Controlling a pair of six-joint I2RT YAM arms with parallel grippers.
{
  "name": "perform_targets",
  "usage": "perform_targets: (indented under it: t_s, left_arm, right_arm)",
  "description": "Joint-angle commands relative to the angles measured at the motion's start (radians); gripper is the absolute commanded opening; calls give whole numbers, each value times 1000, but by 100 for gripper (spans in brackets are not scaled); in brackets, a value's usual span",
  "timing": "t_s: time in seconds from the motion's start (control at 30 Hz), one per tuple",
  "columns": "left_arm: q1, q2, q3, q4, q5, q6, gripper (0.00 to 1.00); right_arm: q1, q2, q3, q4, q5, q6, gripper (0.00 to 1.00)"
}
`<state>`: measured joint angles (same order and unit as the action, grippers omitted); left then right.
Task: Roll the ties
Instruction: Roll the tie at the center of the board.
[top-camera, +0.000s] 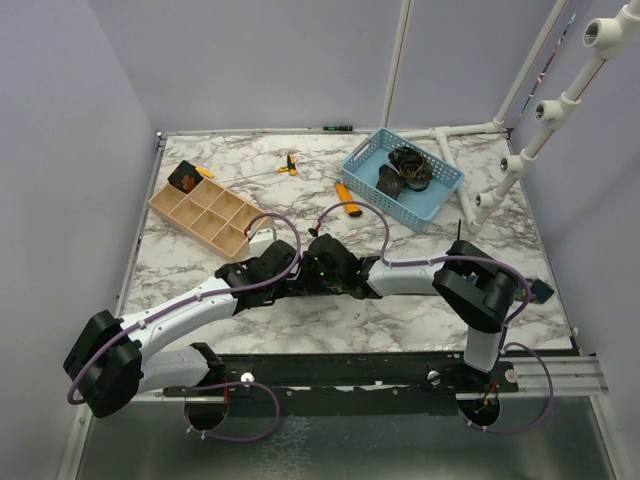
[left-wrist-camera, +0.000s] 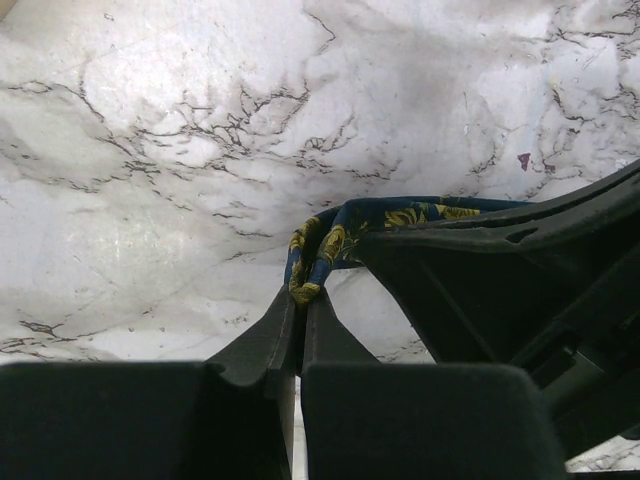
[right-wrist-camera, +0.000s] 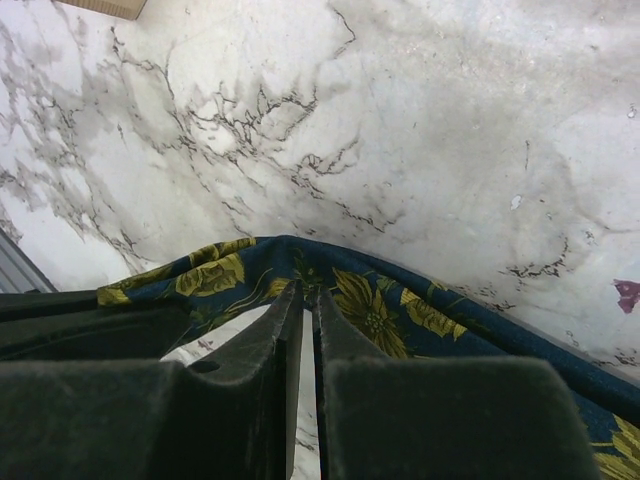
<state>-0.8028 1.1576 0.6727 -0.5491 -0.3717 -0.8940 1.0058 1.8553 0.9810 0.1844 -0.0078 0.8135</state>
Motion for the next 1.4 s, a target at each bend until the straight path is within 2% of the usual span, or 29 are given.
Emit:
perform_targets:
  t_s: [0.0,0.37,0.57,0.7,0.83,0.93,1.1,1.37]
  left_arm:
    - [-6,-32,-12,-15,-18,-12,0]
    - [-23,1,17,17,46,-19,0]
    - [-62,113,65,67,44,-9,0]
    - [-64,213,95,64,-3,16,0]
    - [-63,234,105,57,-57,22,0]
    - [-63,237,111,50,-77,29,0]
    - [-64,246,123,40,-81,35,0]
    - [-62,243,120,31,-90,35,0]
  right_arm:
    - [-7,43,45,-28,17,-16,12]
    - [-8,181,95,27,-147,1,12]
    - [-8,231,79,93,-206,23,11]
    - [-7,199,39,122,-156,42,11]
    - [-7,127,-11,136,-74,54,12]
    - [-7,78,-34,145,-31,67,17]
    - [-8,44,-28,105,3,85,27]
    - [-10,-22,-43,4,118,109,30]
